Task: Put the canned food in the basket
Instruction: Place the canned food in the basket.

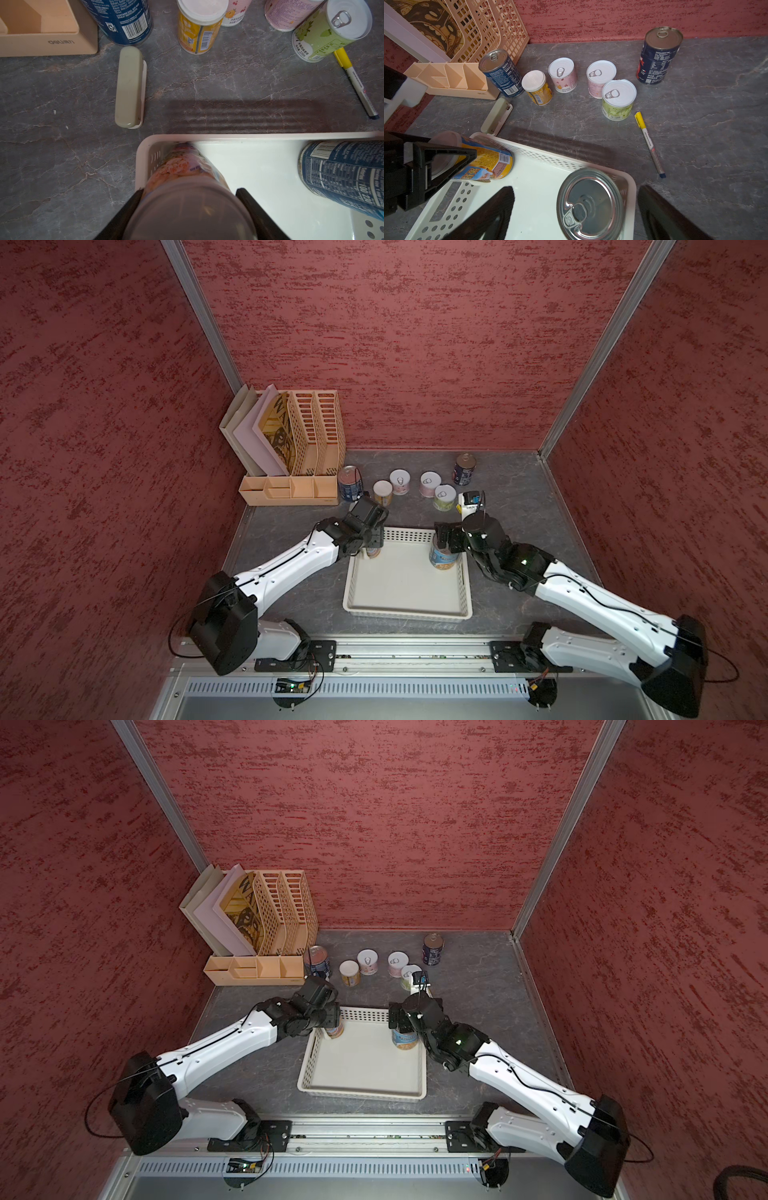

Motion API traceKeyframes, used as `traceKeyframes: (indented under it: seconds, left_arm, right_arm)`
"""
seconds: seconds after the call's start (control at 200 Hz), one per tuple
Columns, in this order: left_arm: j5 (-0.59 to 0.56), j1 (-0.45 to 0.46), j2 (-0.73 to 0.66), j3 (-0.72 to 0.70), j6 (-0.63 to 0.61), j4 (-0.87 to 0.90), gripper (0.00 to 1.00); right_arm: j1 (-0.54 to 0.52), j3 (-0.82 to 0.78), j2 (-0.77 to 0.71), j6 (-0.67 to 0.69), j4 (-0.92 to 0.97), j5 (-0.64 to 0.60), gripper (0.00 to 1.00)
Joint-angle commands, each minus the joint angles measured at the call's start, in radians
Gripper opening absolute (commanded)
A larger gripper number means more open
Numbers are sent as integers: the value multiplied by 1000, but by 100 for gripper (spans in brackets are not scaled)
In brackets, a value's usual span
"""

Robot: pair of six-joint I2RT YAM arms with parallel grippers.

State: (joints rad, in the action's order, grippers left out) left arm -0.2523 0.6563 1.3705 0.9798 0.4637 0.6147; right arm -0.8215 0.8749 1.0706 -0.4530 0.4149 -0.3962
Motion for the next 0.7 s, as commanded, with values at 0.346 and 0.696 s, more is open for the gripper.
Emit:
traceKeyframes:
  seconds: [0.346,0.696]
  left_arm:
    - [-64,-12,53,53,34,-43,60]
    - [-27,-19,5,30,28,-75,100]
  right_arm:
    - [8,-3,15,5,-22,-1,98]
    - [6,-2,25,5,-25,-1,98]
